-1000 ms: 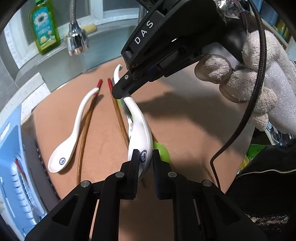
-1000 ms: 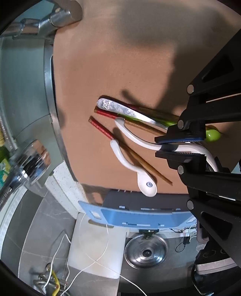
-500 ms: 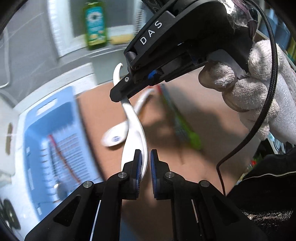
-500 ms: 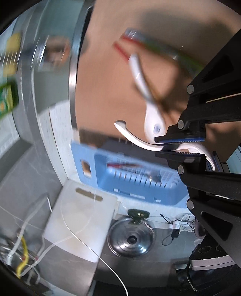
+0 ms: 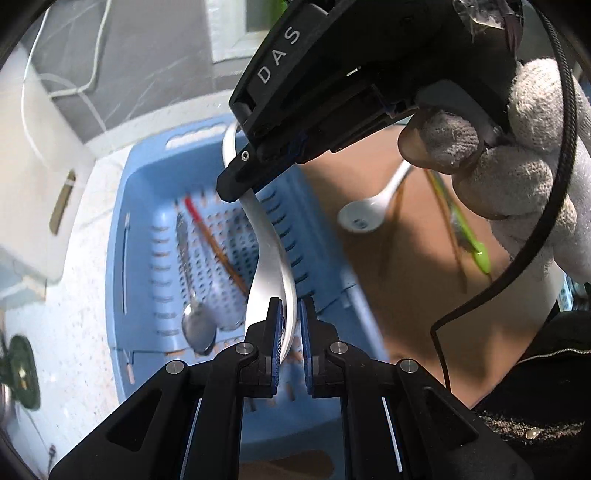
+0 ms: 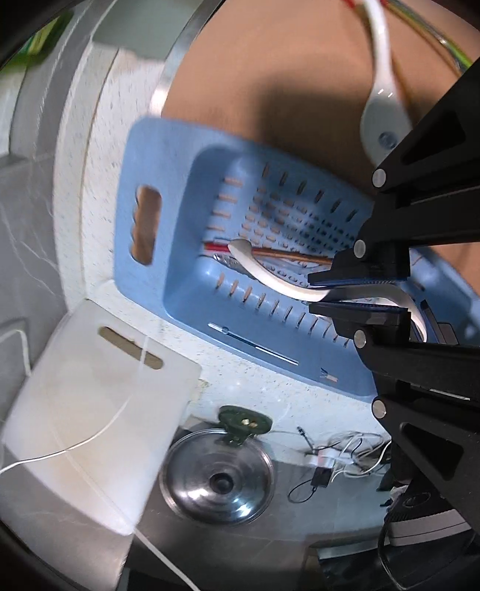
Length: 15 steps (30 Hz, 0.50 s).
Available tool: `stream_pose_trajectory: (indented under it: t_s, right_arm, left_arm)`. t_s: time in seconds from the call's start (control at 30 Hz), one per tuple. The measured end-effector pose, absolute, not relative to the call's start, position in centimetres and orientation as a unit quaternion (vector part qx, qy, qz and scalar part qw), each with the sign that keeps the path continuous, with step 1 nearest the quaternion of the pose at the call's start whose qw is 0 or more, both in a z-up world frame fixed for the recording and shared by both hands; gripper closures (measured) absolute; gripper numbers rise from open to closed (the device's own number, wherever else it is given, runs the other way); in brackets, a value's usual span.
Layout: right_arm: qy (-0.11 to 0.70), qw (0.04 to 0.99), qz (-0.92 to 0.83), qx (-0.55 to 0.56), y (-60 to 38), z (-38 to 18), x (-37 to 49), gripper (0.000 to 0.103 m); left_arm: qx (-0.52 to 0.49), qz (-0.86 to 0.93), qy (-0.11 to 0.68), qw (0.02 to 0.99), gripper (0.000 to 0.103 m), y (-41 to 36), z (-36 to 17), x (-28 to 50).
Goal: Organize utensils
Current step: 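Lift the white spoon with both tools and carry it over the blue basket, then lower the white spoon into the basket and open both tools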
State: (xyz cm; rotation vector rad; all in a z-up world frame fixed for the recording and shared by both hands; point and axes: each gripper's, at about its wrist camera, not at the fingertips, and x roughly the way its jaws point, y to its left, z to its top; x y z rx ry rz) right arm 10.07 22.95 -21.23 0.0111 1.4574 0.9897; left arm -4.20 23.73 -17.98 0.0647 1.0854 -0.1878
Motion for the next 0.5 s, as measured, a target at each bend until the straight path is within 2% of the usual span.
stream_pose_trajectory:
  t_s: [0.5]
  right_arm:
    - [0.664,0.613,0.424,-0.051,27.3,-25.4,10.1,0.096]
  left_arm:
    - [0.0,-0.084,0.552,0.829,0.094,24.9,-21.1,-2.6]
